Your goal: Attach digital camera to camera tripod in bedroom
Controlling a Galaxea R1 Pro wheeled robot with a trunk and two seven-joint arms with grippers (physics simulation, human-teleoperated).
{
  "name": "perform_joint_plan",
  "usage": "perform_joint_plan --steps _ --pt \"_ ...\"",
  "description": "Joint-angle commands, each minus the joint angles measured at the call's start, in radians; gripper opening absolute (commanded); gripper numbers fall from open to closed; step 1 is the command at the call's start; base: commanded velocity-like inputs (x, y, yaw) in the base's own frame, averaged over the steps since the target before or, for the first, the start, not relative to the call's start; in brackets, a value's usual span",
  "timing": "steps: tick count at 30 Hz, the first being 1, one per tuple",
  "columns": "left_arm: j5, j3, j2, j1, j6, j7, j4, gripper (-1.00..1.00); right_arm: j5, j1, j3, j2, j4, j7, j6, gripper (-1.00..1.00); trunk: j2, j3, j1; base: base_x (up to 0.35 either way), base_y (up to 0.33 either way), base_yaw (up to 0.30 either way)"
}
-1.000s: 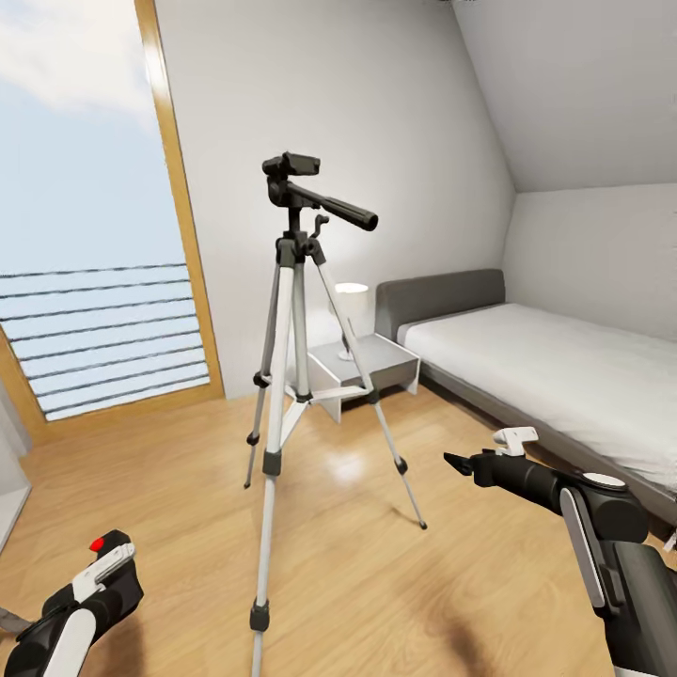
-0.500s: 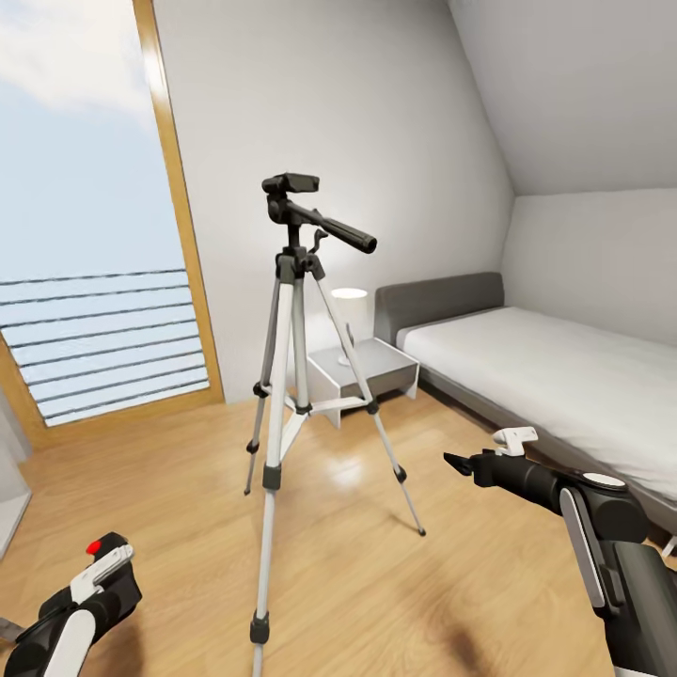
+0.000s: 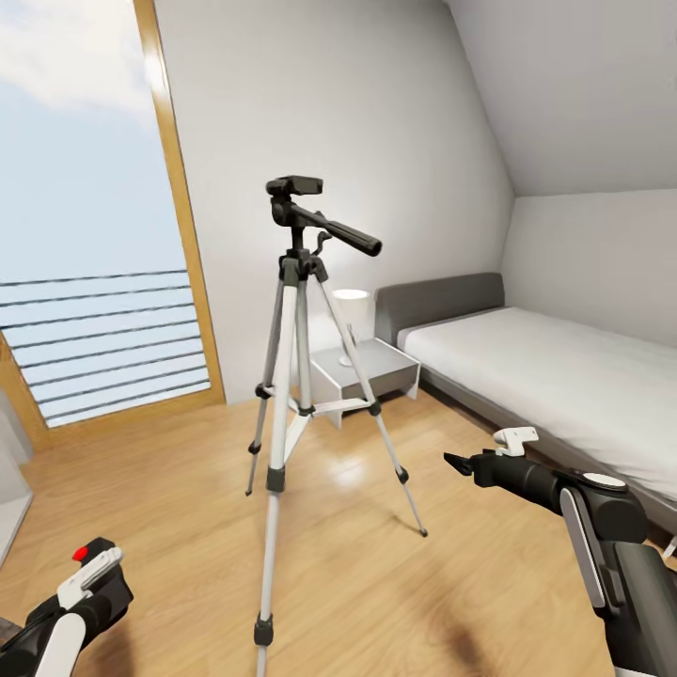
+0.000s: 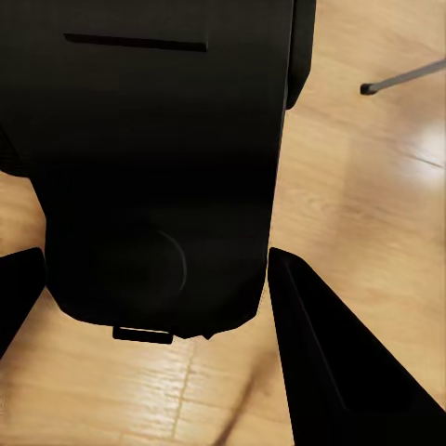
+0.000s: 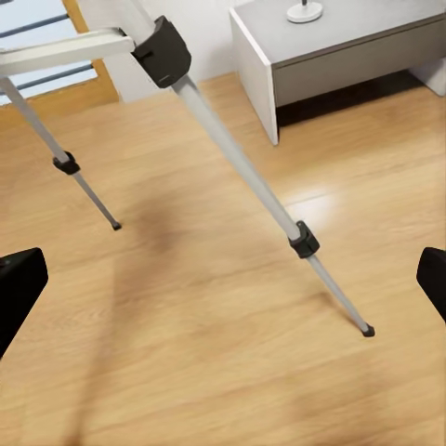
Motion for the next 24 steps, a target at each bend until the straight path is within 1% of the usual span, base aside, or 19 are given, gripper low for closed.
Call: perform_joint_plan --steps 1,5,12,24 --pt "0.007 0.0 -0.001 -0.001 0.004 0.007 0.0 -1.0 0.003 -0.001 0.0 0.0 -0.001 0.005 0.004 1.0 -0.001 -0.001 0.0 0.0 0.234 -0.068" --pt "0.006 0.0 0.0 -0.001 0.004 0.006 0.003 -1.0 0.003 -0.001 0.003 0.0 -0.001 0.005 0.0 1.0 -0.001 -0.001 0.0 0.0 0.271 -0.126" --pt "0.005 0.0 0.0 -0.001 0.004 0.005 0.005 -1.0 0.004 -0.001 0.006 0.001 -0.001 0.005 0.0 1.0 -0.001 -0.001 0.0 0.0 0.306 -0.187" --pt "0.006 0.0 0.001 -0.001 0.004 0.005 0.007 -1.0 0.004 -0.001 0.006 0.001 -0.001 0.005 0.002 1.0 -0.001 0.002 0.0 0.0 0.32 -0.237"
